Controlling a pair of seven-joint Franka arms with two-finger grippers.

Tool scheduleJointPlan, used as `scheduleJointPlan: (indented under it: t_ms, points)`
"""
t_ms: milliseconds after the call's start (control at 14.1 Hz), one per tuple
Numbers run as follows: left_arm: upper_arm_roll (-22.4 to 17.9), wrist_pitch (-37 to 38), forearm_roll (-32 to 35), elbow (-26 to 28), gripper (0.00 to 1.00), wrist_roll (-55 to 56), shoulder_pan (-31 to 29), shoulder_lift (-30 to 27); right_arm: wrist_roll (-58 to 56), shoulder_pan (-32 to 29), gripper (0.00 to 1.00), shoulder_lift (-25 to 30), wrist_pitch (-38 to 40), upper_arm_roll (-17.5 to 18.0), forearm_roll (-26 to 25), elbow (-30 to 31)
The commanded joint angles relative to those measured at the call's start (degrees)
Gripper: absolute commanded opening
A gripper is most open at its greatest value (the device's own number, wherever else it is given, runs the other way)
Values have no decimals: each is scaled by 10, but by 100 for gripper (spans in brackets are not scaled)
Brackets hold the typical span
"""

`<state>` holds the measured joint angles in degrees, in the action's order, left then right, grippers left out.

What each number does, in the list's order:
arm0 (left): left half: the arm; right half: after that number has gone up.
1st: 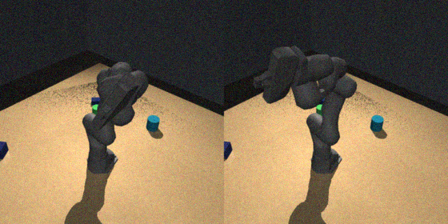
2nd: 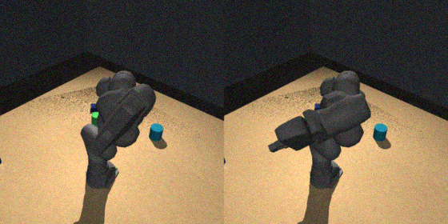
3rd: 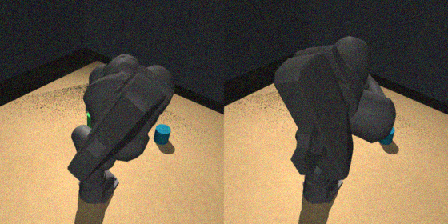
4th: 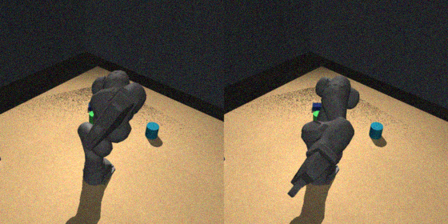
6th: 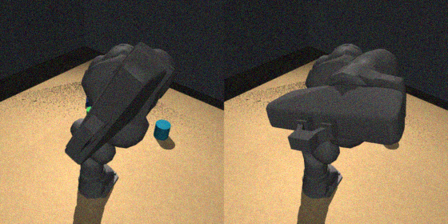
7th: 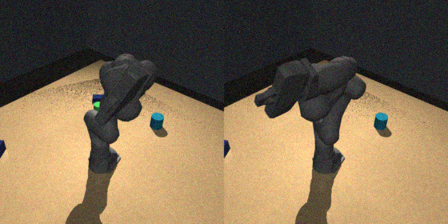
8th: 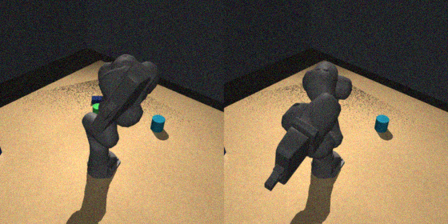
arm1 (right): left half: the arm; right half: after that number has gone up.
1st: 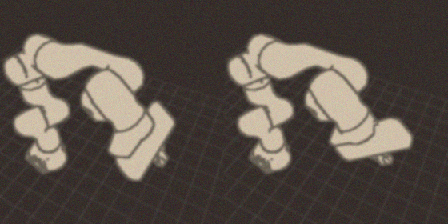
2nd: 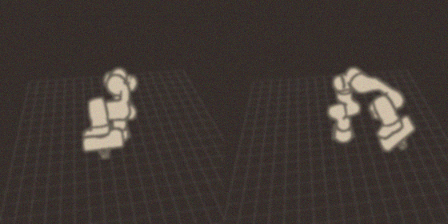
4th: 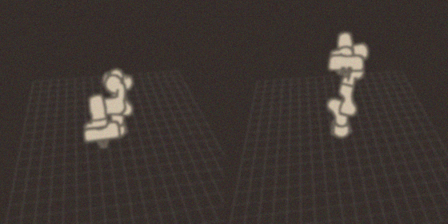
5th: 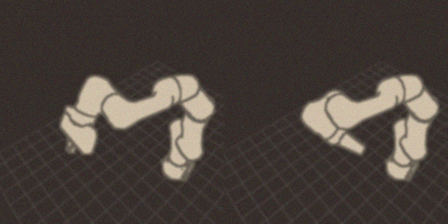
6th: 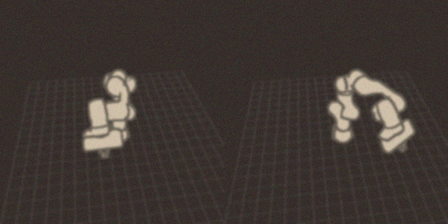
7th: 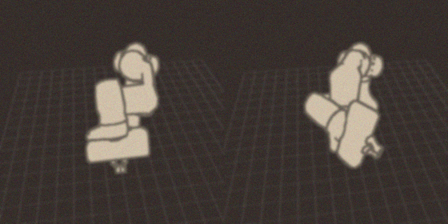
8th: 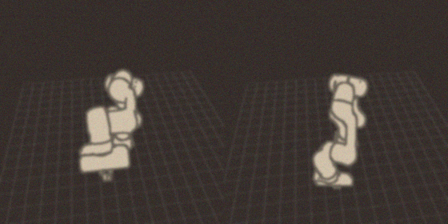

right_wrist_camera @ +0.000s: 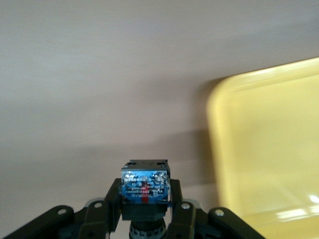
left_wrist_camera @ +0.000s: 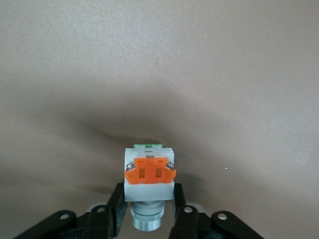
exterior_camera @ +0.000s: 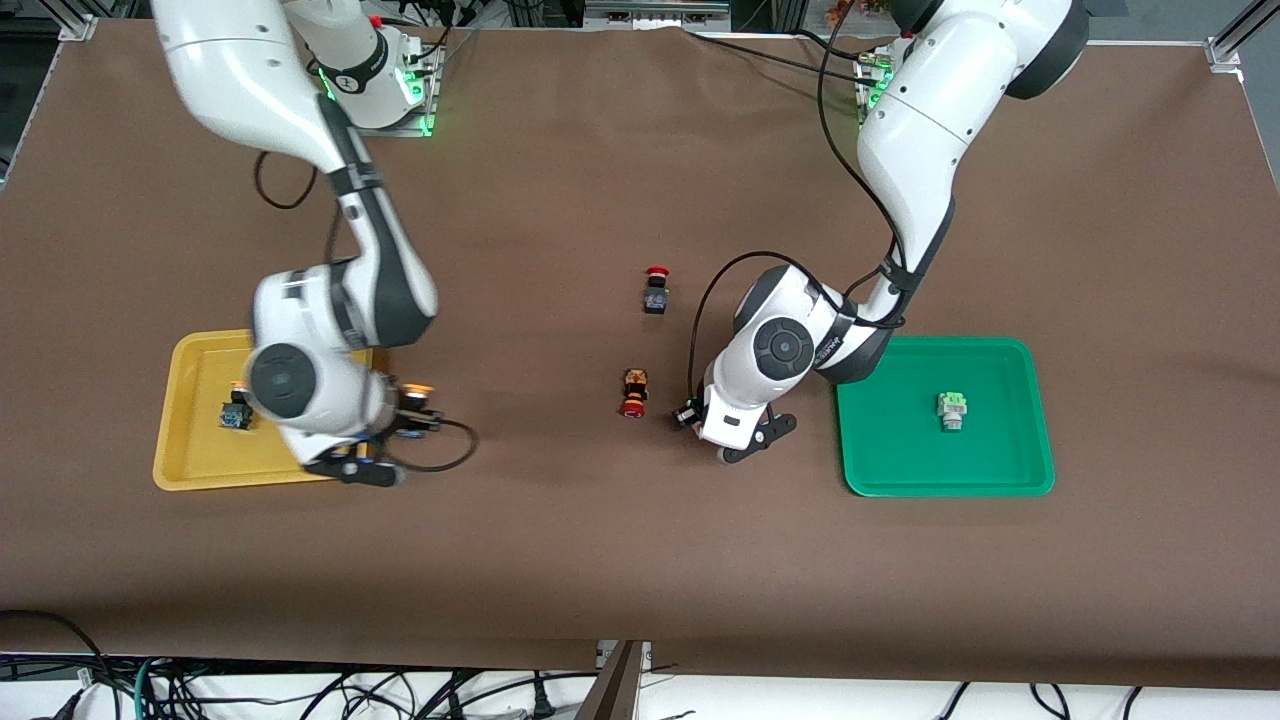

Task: Place green and yellow buttons in trays
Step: 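Carry the yellow button with the right gripper while the left gripper lifts white, then drop the yellow button with the right gripper while the left gripper carries white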

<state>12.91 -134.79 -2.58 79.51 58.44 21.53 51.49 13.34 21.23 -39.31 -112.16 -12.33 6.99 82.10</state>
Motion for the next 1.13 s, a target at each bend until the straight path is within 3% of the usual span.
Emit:
scheduleJointPlan:
  t_ms: [0, 212, 425, 496, 566, 637, 920, 1062]
  points:
    - [-7, 4, 21, -22, 1, -6, 6, 9, -128, -6, 3, 0, 8, -54, 0, 27]
    - [-6, 15, 44, -22, 0, -16, -9, -11, -214, -58, 3, -8, -22, -56, 5, 54]
    - [0, 96, 38, -21, 0, -90, -49, -50, -224, -61, 6, -9, -83, -55, 7, 107]
    - [2, 126, 37, -16, 0, -120, -61, -70, -224, -62, 18, -9, -94, -56, 7, 115]
    - [2, 157, 36, -14, 0, -150, -72, -87, -223, -65, 62, -9, -93, -56, 7, 114]
    - [2, 188, 36, -13, 0, -182, -89, -102, -223, -66, 100, -7, -90, -56, 7, 111]
    - [4, 296, 29, -10, 0, -352, -174, -129, -226, -66, 100, 32, -57, -59, 7, 69]
    - [4, 306, 31, 6, 0, -416, -209, -132, -226, -66, 100, 63, -12, -61, 5, 33]
